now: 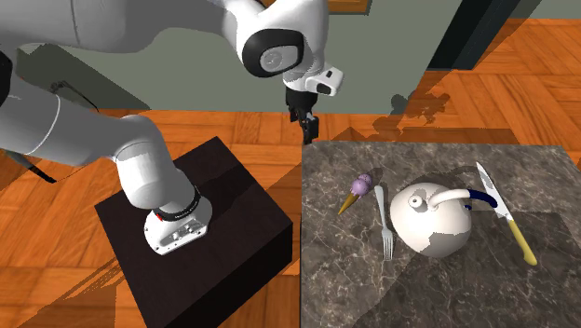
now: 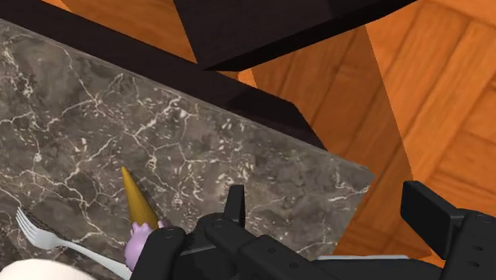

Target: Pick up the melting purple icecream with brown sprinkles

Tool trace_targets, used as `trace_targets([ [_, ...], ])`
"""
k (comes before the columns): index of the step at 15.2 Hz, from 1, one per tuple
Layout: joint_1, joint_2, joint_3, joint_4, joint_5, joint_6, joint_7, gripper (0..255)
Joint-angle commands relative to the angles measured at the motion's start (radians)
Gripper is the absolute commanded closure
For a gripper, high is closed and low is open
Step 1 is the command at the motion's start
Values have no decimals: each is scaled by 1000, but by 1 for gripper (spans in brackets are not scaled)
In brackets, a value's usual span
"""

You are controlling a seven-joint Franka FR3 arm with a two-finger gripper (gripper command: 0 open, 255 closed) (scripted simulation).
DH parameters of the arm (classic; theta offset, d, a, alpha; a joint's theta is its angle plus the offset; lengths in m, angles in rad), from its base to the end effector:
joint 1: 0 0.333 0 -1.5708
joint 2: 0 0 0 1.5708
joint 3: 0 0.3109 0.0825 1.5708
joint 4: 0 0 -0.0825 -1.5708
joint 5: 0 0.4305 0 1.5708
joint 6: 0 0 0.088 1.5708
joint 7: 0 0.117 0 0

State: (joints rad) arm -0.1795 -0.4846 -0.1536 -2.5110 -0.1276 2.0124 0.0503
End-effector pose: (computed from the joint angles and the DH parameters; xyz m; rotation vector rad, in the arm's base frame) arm 0.4120 -0.1495 0.4105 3.0634 -0.4782 -0.0348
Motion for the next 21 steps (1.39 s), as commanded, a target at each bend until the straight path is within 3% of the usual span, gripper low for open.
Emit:
trace_targets([
  [1, -19, 56, -22, 17, -21, 56, -10, 0],
  [8, -75, 256, -94, 100, -66, 229, -39, 0],
  [15, -122, 466, -159, 231, -59, 368, -81, 0],
  [21, -128, 523, -164, 215, -50, 443, -84, 0],
])
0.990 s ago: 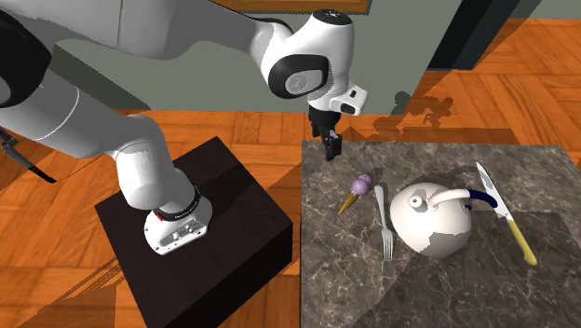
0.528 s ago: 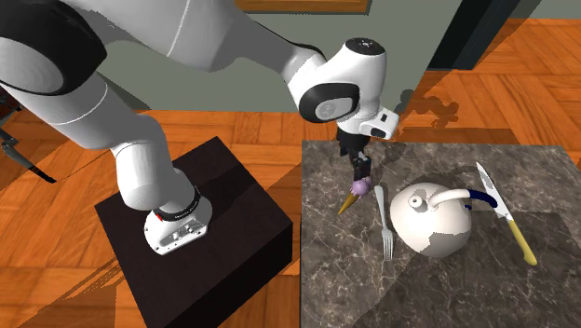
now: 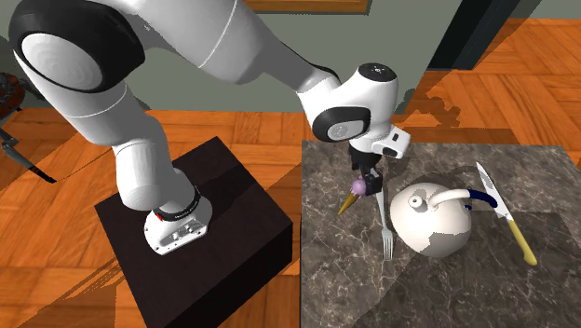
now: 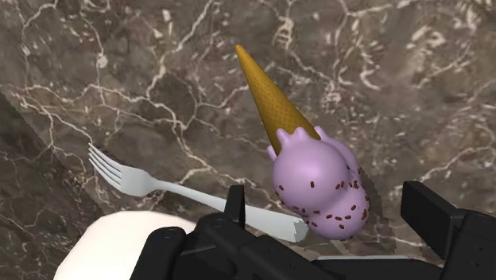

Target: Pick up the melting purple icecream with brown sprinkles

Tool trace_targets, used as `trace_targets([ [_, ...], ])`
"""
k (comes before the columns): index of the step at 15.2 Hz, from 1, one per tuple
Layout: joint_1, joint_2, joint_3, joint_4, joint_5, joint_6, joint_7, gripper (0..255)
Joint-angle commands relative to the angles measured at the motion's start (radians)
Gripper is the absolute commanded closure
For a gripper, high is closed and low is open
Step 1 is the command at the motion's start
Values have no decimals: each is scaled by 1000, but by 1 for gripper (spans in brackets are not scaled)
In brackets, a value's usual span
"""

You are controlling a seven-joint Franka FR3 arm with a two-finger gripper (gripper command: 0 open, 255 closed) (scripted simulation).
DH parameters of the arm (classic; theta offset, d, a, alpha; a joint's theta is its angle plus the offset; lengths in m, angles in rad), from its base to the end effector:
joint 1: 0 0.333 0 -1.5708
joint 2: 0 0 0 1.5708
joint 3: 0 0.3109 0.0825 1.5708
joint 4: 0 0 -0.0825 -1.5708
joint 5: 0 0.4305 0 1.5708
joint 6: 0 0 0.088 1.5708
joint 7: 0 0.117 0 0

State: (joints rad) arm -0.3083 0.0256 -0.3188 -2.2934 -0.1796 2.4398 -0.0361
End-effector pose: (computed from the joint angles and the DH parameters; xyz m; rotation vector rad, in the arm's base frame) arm 0.4554 -0.3321 0.3046 2.8970 -0.6785 0.1068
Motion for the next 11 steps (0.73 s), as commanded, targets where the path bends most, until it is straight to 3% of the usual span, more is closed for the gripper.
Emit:
trace_targets([
  [1, 0, 22, 1, -7, 4, 29, 2, 0],
  [4, -1, 37, 1, -14, 7, 50, 2, 0],
  [5, 0, 39, 1, -13, 8, 51, 3, 255],
  [11, 0, 38, 1, -13, 7, 51, 3, 255],
])
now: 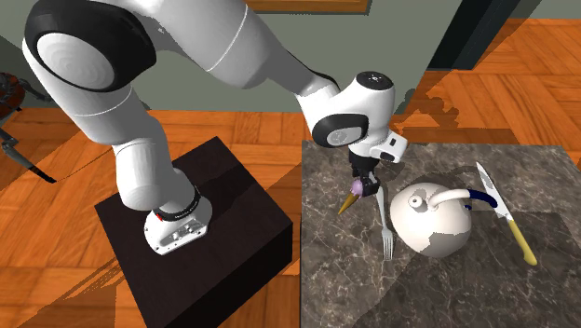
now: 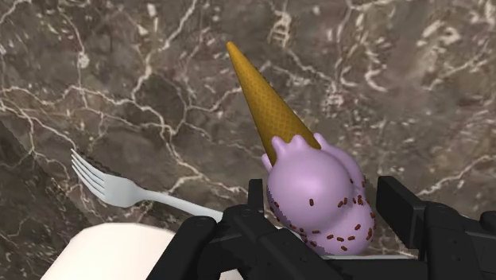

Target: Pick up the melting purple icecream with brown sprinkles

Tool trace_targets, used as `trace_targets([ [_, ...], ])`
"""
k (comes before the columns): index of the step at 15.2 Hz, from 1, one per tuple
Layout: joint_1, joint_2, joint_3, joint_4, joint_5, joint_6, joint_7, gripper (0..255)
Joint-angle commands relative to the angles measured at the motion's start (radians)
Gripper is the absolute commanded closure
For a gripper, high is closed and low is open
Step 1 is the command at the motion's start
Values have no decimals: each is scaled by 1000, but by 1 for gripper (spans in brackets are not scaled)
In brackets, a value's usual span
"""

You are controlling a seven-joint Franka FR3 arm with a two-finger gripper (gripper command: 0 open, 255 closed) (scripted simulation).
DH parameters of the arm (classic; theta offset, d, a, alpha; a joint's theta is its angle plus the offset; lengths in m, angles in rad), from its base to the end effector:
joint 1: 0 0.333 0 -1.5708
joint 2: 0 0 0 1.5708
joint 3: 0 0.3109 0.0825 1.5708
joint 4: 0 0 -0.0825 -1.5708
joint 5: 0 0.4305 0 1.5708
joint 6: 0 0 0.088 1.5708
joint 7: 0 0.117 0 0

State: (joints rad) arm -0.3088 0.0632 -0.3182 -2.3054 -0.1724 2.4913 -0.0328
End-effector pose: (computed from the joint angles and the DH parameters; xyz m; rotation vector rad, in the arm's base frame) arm 0.4558 -0.3312 0.2840 2.8952 -0.6802 0.1113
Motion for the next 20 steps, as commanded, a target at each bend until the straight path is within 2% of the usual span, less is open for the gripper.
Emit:
trace_targets([
  [1, 0, 1, 1, -1, 0, 0, 0, 255],
  [3, 0, 0, 0, -2, 0, -1, -1, 255],
  [18, 7, -122, 6, 83, -18, -204, -5, 255],
  [20, 7, -123, 6, 84, -18, -206, -5, 255],
])
